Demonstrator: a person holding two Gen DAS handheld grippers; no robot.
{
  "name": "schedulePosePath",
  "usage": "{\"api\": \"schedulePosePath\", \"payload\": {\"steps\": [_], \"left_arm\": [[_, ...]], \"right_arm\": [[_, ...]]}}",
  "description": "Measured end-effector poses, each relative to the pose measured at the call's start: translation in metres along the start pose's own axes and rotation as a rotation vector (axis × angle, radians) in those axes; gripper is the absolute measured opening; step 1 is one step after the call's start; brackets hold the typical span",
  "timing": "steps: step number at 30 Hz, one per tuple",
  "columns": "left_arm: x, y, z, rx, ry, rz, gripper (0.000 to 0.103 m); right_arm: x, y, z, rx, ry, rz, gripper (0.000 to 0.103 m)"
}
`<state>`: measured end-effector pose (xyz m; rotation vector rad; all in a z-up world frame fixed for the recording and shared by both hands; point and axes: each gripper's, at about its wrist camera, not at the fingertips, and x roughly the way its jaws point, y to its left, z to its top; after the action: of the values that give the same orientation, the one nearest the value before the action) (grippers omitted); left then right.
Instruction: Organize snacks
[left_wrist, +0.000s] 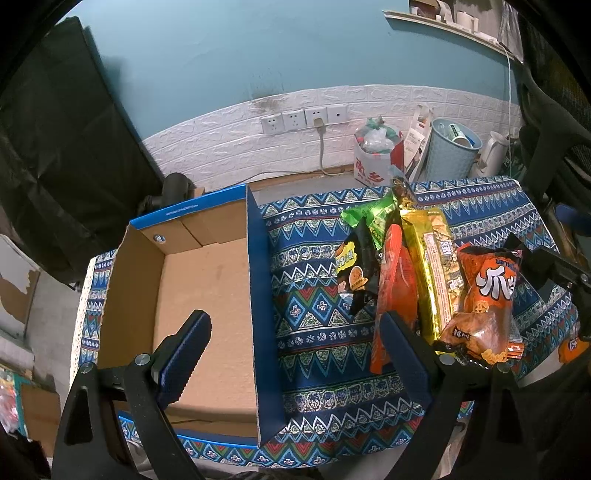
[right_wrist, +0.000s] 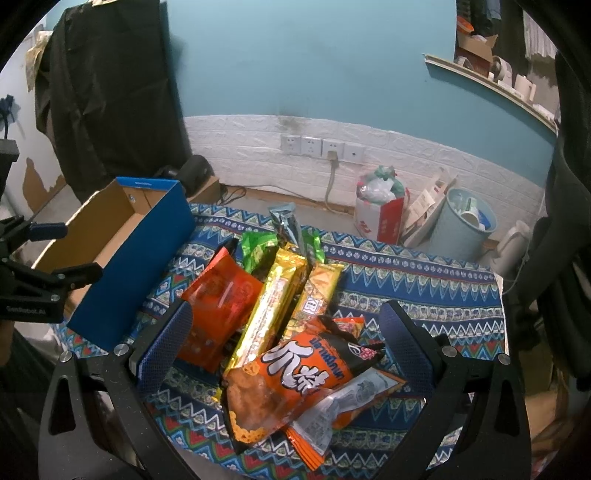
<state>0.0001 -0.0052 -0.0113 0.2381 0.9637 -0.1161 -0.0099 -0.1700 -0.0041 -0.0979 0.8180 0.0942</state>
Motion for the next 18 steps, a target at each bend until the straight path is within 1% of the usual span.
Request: {"api": "schedulePosePath", "payload": {"steps": [18], "left_arm": [[0.0015, -0.0026, -0.0014, 0.007, 0.007, 0.000, 0.094]], "right_arm": [[0.0030, -0.0015, -0.0020, -0.001, 0.016, -0.003, 0.100]]}}
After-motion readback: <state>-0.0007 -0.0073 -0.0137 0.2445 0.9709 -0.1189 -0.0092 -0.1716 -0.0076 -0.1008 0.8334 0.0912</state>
